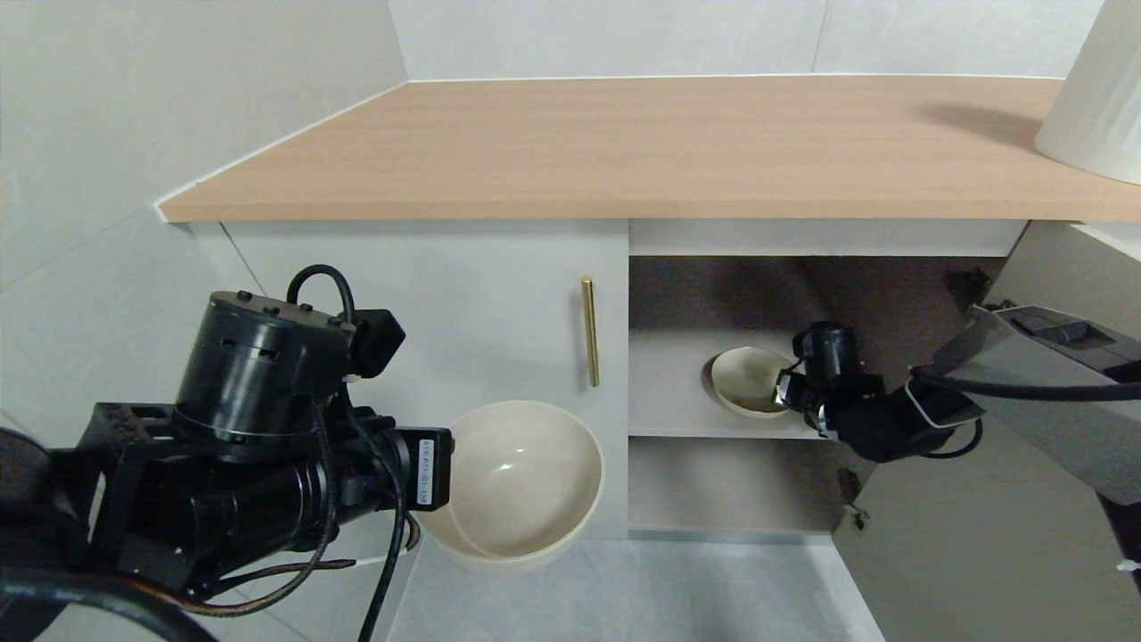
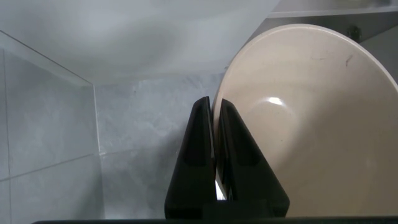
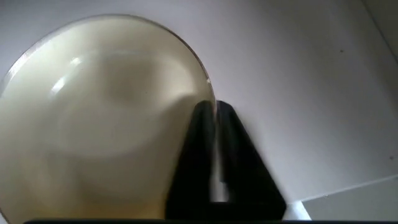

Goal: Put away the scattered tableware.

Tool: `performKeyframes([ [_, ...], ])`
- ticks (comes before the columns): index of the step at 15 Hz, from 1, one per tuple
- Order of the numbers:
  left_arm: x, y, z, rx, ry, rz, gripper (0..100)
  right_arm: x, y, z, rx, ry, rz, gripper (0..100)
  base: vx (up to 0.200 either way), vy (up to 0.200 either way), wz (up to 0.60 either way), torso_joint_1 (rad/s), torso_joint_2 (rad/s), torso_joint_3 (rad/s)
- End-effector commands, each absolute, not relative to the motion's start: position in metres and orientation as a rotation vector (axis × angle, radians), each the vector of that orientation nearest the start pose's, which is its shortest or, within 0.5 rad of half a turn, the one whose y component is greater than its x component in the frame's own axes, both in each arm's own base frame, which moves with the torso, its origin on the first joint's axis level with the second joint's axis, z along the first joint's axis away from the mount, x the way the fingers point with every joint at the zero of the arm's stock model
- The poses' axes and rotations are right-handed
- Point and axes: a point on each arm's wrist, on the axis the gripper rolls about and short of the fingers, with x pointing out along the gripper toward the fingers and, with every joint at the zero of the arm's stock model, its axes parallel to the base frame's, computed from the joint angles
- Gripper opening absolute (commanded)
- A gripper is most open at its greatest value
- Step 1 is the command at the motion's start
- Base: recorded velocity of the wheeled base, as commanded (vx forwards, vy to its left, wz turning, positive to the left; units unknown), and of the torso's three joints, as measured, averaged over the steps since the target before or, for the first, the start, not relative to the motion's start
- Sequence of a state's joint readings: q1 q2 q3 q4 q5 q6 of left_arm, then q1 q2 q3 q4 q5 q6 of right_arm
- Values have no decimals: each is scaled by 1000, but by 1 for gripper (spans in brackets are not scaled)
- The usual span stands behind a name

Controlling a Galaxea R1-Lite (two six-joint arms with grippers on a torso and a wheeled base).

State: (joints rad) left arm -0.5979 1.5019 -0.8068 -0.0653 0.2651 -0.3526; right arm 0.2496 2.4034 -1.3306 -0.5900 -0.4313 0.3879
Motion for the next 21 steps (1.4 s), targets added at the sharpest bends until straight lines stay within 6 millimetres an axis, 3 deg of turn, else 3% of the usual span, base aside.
performKeyframes([
  [1, 204, -133, 186, -75, 618, -219, 0, 451, 103, 39, 226, 404, -262, 100, 0, 0, 0, 0, 0, 0],
  [5, 205, -133, 186, -75, 620, -218, 0, 444, 102, 53, 234, 389, -259, 100, 0, 0, 0, 0, 0, 0],
  [8, 207, -135, 183, -65, 628, -220, 0, 407, 109, 99, 253, 379, -154, 100, 0, 0, 0, 0, 0, 0],
  [11, 212, -148, 177, -9, 647, -257, 0, 340, 132, 159, 240, 494, 77, 100, 0, 0, 0, 0, 0, 0],
  [12, 212, -151, 175, 4, 652, -266, 0, 330, 135, 167, 236, 510, 106, 100, 0, 0, 0, 0, 0, 0],
  [14, 219, -171, 163, 61, 669, -305, 0, 281, 154, 197, 205, 566, 250, 100, 0, 0, 0, 0, 0, 0],
  [18, 221, -196, 144, 119, 677, -321, 0, 233, 172, 210, 130, 657, 370, 100, 0, 0, 0, 0, 0, 0],
  [21, 217, -206, 139, 144, 667, -323, 0, 214, 183, 204, 91, 776, 502, 100, 0, 0, 0, 0, 0, 0],
])
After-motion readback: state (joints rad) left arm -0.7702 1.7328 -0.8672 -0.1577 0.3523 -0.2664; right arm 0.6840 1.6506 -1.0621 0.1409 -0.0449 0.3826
